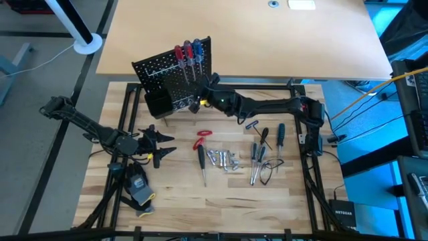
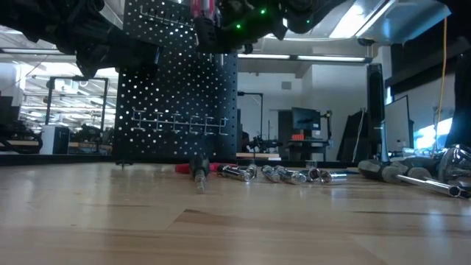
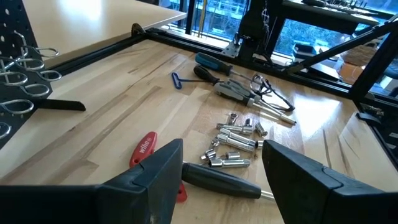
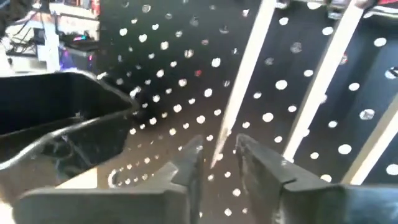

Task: Hang tools onto peg board
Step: Hang the red screwdriver onto the peg board, then hang the gray screwdriver onto the peg board

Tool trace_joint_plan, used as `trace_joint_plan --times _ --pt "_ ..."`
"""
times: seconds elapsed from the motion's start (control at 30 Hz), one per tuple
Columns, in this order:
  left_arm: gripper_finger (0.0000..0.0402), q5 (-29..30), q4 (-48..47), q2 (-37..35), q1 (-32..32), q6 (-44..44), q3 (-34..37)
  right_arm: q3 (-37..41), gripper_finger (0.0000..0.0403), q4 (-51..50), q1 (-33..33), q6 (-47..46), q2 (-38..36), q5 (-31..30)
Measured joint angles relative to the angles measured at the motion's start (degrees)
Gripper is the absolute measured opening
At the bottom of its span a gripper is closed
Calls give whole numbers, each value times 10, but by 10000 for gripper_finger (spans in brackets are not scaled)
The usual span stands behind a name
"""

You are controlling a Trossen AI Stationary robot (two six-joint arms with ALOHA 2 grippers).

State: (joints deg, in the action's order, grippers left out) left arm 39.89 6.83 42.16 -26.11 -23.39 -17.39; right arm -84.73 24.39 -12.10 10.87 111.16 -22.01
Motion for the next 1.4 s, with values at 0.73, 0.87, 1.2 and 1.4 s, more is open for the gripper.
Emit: trace_joint_plan --times 0.73,0.87,1.2,1.4 --pt "210 2 -2 6 0 1 1 0 44 -55 14 26 16 -23" --pt "210 2 -2 6 0 1 1 1 44 -125 44 41 6 -48" --pt "210 2 -4 6 0 -2 1 0 59 -434 147 -17 -98 -121" --pt "210 2 -3 6 0 -10 1 0 134 -593 199 -161 -118 -58"
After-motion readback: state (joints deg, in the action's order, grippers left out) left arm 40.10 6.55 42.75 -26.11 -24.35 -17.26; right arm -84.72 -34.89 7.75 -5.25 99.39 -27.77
